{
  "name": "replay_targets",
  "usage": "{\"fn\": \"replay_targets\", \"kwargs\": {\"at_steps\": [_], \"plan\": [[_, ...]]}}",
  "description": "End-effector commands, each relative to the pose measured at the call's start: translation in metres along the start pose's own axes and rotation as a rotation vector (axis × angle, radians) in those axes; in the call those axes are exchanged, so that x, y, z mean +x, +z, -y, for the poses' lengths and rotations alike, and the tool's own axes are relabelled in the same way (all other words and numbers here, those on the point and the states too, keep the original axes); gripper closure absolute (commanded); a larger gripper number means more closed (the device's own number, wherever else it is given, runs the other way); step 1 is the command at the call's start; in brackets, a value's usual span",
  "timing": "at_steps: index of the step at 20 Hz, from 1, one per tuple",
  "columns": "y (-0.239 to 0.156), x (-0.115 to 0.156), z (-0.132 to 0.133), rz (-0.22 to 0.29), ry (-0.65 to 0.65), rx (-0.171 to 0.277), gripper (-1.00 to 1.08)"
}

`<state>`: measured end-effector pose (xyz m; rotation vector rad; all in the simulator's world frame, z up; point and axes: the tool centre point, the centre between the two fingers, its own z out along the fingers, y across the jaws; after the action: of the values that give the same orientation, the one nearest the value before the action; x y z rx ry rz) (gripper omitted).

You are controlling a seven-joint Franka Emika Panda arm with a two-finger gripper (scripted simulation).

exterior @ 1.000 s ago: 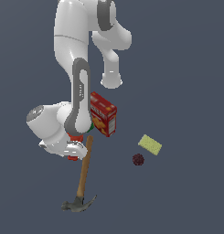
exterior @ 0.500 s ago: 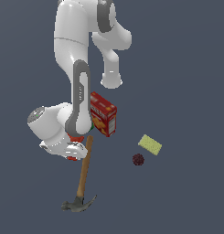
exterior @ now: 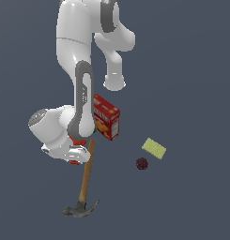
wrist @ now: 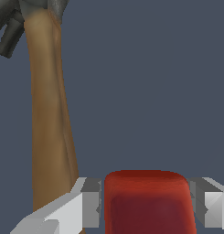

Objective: Pick up a designated object from a clutter of objects.

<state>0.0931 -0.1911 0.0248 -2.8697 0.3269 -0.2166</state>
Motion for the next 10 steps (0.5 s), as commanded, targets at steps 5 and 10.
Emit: {"fn": "replay_targets", "kwargs": {"at_steps": [5, 10], "plan": [[-0.024, 0.009, 0.026, -0.004, -0.002, 0.000, 1.08], [-0.056, 0.019, 0.062, -0.004, -0.001, 0.000, 1.08]]}}
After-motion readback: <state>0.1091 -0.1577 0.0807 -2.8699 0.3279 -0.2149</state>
